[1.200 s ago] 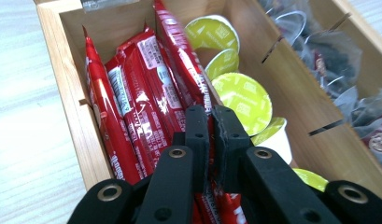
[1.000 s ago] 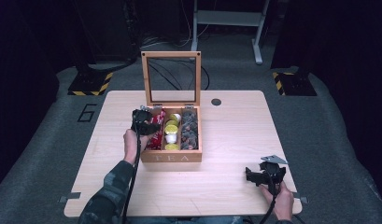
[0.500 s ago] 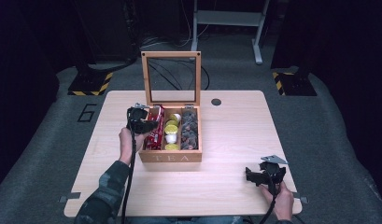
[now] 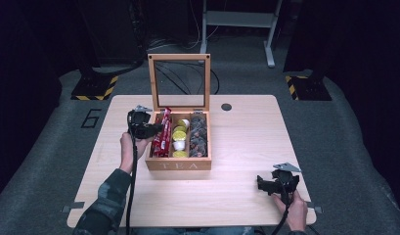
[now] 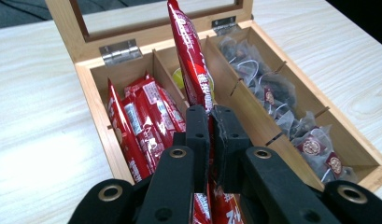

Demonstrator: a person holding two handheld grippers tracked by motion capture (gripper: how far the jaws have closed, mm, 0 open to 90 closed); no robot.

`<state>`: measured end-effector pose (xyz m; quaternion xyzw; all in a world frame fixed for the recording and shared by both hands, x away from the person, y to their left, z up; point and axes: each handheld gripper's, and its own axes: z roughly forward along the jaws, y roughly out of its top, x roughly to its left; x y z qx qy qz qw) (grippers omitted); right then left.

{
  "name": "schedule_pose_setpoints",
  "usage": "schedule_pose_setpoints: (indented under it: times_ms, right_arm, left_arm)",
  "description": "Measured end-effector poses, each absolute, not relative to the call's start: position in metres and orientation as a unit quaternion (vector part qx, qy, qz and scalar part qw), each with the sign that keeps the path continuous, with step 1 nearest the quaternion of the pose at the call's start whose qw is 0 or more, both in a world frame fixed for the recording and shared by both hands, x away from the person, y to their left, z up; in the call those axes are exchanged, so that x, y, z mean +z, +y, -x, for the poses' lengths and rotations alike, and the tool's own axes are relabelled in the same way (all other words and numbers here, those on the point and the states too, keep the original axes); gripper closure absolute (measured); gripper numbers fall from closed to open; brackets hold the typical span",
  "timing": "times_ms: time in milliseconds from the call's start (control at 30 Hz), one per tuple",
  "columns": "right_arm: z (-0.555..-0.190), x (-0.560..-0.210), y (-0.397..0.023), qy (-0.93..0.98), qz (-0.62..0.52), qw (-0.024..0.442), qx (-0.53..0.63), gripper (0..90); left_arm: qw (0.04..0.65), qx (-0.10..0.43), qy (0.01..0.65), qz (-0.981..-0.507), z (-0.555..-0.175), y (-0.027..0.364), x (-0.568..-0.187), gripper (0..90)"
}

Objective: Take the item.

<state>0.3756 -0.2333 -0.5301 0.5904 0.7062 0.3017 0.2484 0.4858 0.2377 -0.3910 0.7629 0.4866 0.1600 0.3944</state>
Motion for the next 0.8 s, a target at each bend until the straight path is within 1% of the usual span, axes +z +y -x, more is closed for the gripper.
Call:
schedule_pose_setpoints:
  times_ms: [367,800]
  right_arm:
    - [-0.376,-0.53,-0.233,0.706,-0.591,0.248,0.302,0.0]
    - [-0.376,-0.53,-0.233,0.706,-0.59,0.248,0.302,0.0]
  left_arm:
    - [0.403,0.172,0.483,-0.758,-0.477,0.248,-0.38,85.1]
    - [0.415,0.187,0.49,-0.743,-0.463,0.272,-0.368,85.1]
